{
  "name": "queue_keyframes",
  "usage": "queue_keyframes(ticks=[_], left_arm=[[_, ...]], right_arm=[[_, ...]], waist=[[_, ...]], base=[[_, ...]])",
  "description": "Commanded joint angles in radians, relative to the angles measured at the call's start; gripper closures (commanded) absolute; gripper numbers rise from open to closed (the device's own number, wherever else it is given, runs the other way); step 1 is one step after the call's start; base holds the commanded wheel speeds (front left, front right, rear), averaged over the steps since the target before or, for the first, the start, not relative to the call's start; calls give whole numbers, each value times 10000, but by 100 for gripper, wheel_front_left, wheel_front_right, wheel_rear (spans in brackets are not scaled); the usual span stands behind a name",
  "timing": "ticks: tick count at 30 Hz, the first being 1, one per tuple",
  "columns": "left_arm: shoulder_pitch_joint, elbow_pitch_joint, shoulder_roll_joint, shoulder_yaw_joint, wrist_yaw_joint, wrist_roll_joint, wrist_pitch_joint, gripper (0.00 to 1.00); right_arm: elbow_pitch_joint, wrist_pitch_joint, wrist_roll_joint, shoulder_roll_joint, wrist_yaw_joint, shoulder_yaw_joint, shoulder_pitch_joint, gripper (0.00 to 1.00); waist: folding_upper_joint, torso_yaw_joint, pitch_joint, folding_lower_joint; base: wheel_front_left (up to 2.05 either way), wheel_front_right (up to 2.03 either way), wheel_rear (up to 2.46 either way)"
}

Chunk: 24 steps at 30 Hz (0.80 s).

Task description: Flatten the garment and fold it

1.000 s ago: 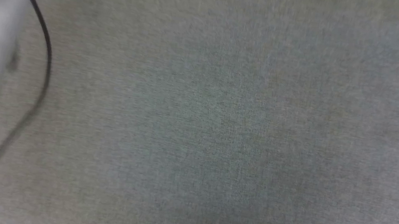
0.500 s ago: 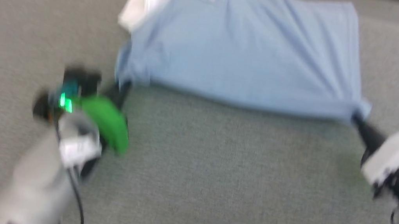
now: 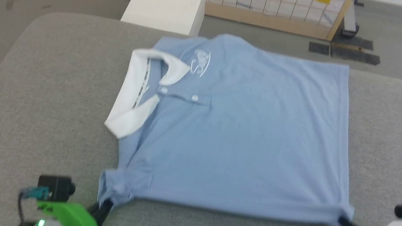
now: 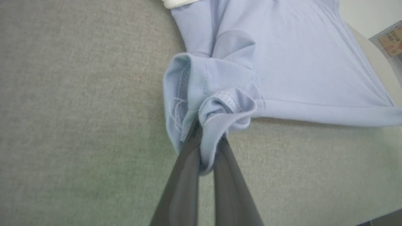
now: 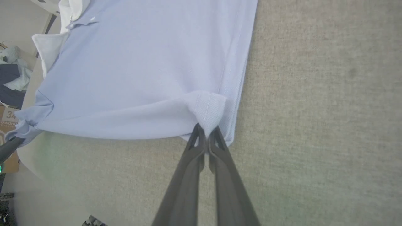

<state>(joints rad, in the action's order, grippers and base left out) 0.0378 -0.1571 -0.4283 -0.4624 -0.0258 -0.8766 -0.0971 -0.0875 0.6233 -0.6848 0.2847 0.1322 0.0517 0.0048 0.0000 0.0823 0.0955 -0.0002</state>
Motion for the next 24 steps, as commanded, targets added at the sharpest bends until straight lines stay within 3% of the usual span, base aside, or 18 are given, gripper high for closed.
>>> queue_keyframes(ticks=[1,8,12,18,24], left_arm=[[-452,380,-242,104,-284,-278,-309,100],[-2173,2297,-940,308,-1491,-1365,-2001,100],[-2804,2943,-1200,497,-1993,-1743,-2430,100],[-3150,3632,-1408,736,-2241,-1809,-2388,100],[-2589,4219,-1717,802,-2218,-1313,-2309,100]], right_arm=[[192,288,-49,130,-15,10,299,100],[1017,2202,-96,498,-15,130,1653,100],[1334,2991,-59,577,-15,354,2107,100],[1749,3355,146,376,-15,573,2251,100],[2064,3200,355,361,-15,555,1715,100]], waist=[[0,-99,-189,2],[0,-146,-363,2],[0,-157,-422,2],[0,-227,-407,2],[0,-308,-293,2]], base=[[0,0,0],[0,0,0],[0,0,0],[0,0,0],[0,0,0]])
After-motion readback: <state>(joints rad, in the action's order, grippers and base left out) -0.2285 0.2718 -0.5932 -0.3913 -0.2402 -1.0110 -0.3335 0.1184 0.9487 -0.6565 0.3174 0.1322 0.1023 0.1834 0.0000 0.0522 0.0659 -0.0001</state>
